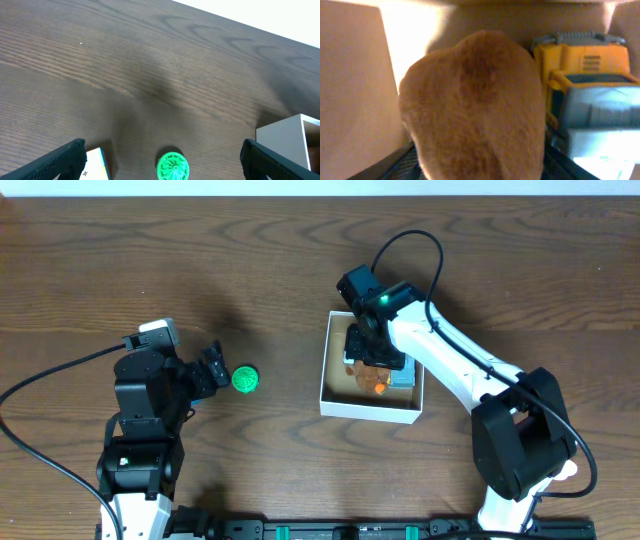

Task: Pack container
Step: 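Lower the bear into the box beside the truck and open right gripper, then move the right gripper to the white-pink plush duck and grasp it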

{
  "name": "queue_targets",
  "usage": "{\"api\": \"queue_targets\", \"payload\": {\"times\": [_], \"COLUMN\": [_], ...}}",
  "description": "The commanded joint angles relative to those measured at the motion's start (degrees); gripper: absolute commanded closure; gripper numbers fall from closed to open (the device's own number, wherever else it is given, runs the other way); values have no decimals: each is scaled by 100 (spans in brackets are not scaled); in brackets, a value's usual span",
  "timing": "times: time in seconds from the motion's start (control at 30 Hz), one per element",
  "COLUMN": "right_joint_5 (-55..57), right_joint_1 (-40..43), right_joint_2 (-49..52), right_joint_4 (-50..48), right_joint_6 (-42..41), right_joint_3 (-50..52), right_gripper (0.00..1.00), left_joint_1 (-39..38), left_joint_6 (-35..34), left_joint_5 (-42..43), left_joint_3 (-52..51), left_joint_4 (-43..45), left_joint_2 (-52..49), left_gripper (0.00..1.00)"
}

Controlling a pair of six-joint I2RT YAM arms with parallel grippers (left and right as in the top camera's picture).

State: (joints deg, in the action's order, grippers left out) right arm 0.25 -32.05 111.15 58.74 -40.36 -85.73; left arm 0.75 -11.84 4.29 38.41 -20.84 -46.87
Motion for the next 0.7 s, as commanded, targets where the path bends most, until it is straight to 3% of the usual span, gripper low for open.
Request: {"api": "queue_targets", "payload": {"times": [0.0, 0.1, 0.17, 0.37, 0.5, 0.67], "right_joint_5": [127, 129, 184, 529, 570, 533], "right_joint_1": [55, 87, 177, 1099, 2406, 3895], "right_joint_2": [-289, -494, -717, -1582, -2127, -2350], "right_joint_4": [111, 240, 328, 1051, 1971, 2743], "right_joint_6": [407, 640, 916, 684, 527, 1115], "right_joint_3": [-527, -979, -1322, -1810, -1794, -1467], "right_gripper": [32, 31, 1, 1, 1, 1], "left_joint_1": [35, 35, 35, 35, 35, 35], "left_joint_6": [-9, -9, -9, -9, -9, -9], "left_joint_5": [-46, -46, -46, -46, -46, -46], "left_joint_3": [157, 157, 157, 157, 157, 157], "left_joint_4": [-13, -13, -13, -13, -13, -13], "left_joint_2": [4, 4, 4, 4, 4, -28], "left_gripper": [2, 2, 2, 2, 2, 2]}}
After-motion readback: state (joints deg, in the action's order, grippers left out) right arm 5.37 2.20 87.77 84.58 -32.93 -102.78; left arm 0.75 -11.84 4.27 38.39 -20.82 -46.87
